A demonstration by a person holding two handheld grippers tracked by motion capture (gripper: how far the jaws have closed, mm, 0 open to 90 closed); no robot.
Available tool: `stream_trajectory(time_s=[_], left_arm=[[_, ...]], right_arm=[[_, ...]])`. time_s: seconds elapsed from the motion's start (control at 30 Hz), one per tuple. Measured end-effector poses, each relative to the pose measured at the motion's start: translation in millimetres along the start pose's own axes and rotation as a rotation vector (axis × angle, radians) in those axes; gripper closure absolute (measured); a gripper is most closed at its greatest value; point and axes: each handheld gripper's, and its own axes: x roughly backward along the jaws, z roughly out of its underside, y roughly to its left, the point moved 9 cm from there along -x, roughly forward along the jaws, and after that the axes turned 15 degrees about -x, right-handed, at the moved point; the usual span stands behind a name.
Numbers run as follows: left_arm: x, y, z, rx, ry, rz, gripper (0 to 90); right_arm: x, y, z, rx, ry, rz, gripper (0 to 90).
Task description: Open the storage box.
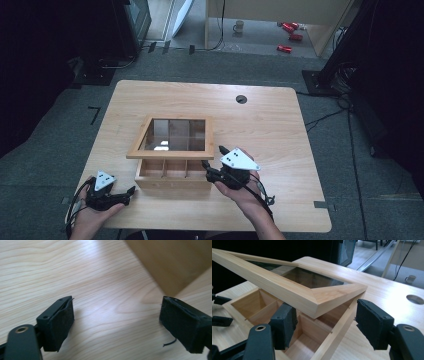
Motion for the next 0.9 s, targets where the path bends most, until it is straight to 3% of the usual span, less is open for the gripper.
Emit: stream_trajectory(time_s=[0.23,0.57,0.73,0.9], left_arm=[[1.3,9.7,4.8,0.017,-0.016,-0.013,13.9],[1.0,10.0,4.6,0.022,-0.015,-0.016,14.0],[0.8,10.4,4.5,0.02,-0.014,-0.016,14.0],[0.4,11.0,4.2,0.022,-0.013,-0.02,14.0]], right_arm=[[-4.1,-1.0,-13.2,0.014,-0.002,0.002,32.2],[-7.7,-4.5,-35.6,0.02,-0.031,-0.007,28.6],[-12.6,-10.2,-49.3,0.05,-0.048,0.014,26.5],[-17.8,-13.1,-63.3,0.065,-0.077,0.002,26.6]])
